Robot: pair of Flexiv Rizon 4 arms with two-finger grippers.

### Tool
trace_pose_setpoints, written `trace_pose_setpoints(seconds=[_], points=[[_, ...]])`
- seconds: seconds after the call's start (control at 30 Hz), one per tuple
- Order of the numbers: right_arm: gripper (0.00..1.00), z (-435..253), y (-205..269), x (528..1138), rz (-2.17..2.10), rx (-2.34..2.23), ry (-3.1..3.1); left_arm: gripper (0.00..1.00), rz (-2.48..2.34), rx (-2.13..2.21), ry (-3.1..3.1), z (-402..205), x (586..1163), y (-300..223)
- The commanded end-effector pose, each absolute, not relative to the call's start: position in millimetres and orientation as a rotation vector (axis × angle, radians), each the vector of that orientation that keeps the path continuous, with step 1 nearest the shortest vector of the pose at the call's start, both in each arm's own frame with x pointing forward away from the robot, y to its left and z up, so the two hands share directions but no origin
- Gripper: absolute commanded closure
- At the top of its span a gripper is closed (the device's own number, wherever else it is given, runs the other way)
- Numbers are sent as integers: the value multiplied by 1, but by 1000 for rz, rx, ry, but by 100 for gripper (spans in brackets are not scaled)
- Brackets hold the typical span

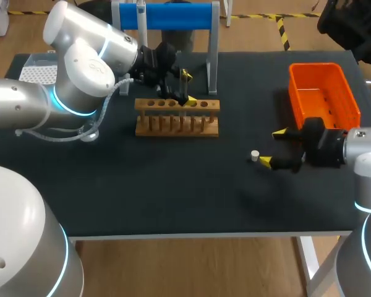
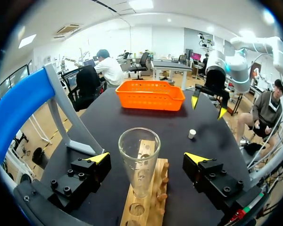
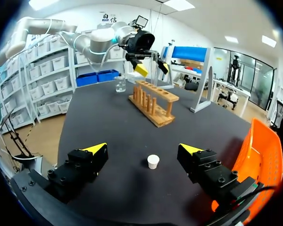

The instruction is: Invert the test tube, pick up the pipette, mount the tip to pipette, aspirate from beaker and dispense into the tube, eject the tip, return the pipette, and cap with the stopper.

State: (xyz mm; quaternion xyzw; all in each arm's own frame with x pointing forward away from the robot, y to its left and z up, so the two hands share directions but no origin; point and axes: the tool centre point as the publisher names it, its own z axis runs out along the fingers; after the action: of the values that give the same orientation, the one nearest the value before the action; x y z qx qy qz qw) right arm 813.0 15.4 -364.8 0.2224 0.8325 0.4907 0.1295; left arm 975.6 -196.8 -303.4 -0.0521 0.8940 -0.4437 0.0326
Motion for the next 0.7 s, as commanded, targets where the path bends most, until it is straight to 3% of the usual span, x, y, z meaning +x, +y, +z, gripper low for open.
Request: trace_pose_setpoints(seconds=[0.03,0.7], points=[[0,-374,23,814,1411,662,2417,0,-1369,-160,2750,-304,975,-197],[0,-402,26,821,1328,707,2452,0,-1369,-160,2750,-304,975,-197]])
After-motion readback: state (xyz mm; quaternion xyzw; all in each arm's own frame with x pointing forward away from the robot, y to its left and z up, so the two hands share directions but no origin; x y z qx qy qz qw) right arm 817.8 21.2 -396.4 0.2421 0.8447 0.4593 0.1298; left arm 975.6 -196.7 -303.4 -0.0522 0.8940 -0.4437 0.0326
